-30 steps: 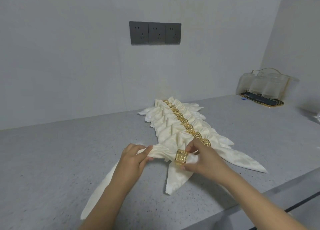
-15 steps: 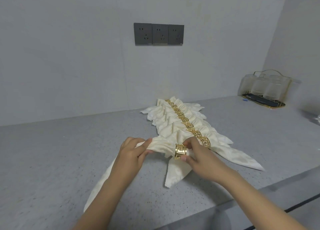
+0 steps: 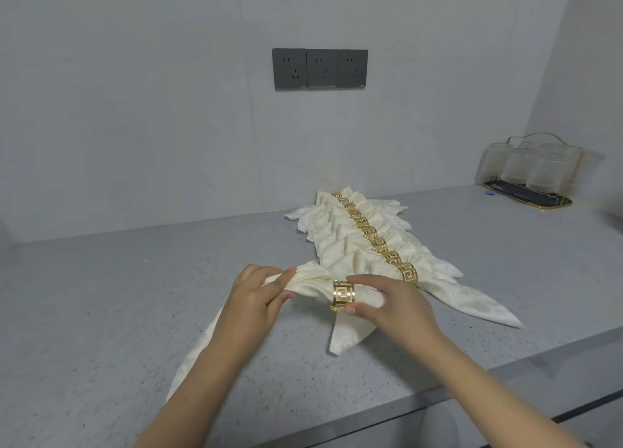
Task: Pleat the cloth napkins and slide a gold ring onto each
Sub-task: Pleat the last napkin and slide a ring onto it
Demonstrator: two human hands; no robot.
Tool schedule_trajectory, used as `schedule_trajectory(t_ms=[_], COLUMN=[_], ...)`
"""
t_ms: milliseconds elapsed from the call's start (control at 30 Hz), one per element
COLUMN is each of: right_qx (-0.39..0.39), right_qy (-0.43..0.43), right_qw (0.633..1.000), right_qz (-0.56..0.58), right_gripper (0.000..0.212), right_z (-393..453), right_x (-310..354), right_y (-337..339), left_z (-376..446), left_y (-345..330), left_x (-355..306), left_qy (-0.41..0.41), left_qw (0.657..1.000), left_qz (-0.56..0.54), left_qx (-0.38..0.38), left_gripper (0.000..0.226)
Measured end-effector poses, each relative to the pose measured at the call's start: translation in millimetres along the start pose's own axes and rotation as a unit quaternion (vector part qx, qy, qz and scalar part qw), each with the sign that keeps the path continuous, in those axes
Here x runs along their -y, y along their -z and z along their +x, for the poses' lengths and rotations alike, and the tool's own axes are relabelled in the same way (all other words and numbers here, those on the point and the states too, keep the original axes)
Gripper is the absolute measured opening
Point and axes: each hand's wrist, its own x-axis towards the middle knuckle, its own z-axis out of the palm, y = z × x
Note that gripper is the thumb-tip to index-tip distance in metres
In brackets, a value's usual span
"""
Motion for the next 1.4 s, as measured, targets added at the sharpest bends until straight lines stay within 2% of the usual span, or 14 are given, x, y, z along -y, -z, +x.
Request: schedule_trajectory(t_ms=[100, 333, 533, 600, 700, 800, 967, 1067, 1133, 1200, 1300, 1400], right_qx=[0.007, 0.015, -0.012, 0.01, 0.051, 0.079, 0.104, 0.151, 0.172, 0.161, 0.127, 0.103], right_qy=[0.004, 0.008, -0.013, -0.003, 0.011, 0.041, 0.127, 0.119, 0.107, 0.106, 0.107, 0.105], right_qw=[1.0, 0.989, 0.975, 0.975, 0.984, 0.996, 0.975, 0.974, 0.975, 0.978, 0.981, 0.986], right_qz=[0.009, 0.146, 0.219, 0.222, 0.171, 0.032, -0.15, -0.124, -0.089, -0.08, -0.096, -0.081], right_gripper=[0.044, 0.036, 0.029, 0.029, 0.028, 0.033, 0.041, 0.035, 0.028, 0.023, 0.028, 0.032], right_z=[-5, -10, -14, -12, -8, -6, -1, -3, -7, -10, -13, -16], right_x=[3, 1, 3, 5, 6, 7, 16, 22, 25, 24, 23, 20], right_y=[-2, -16, -37, -40, -44, -51, -60, -64, -69, -74, -77, -79], left_z=[-3, -18, -32, -34, -38, -47, -58, -57, -54, -47, -38, -39], left_y=[5, 15, 25, 29, 36, 39, 41, 42, 44, 46, 42, 36], left_x=[-4, -6, -4, -5, 2, 12, 21, 26, 21, 13, 3, -7], left_qy=[0.016, 0.062, 0.073, 0.053, 0.055, 0.095, 0.146, 0.066, 0.04, 0.063, 0.094, 0.171], left_qw=[1.0, 0.996, 0.994, 0.994, 0.991, 0.981, 0.966, 0.97, 0.963, 0.951, 0.917, 0.92], left_qz=[-0.003, -0.015, -0.017, -0.034, -0.06, -0.097, -0.103, -0.006, 0.037, 0.061, 0.09, 0.035], left_qx=[0.01, 0.063, 0.083, 0.09, 0.102, 0.136, 0.187, 0.234, 0.263, 0.298, 0.378, 0.35], left_gripper=[0.057, 0.065, 0.044, 0.039, 0.037, 0.04, 0.04, 0.04, 0.041, 0.039, 0.02, 0.005])
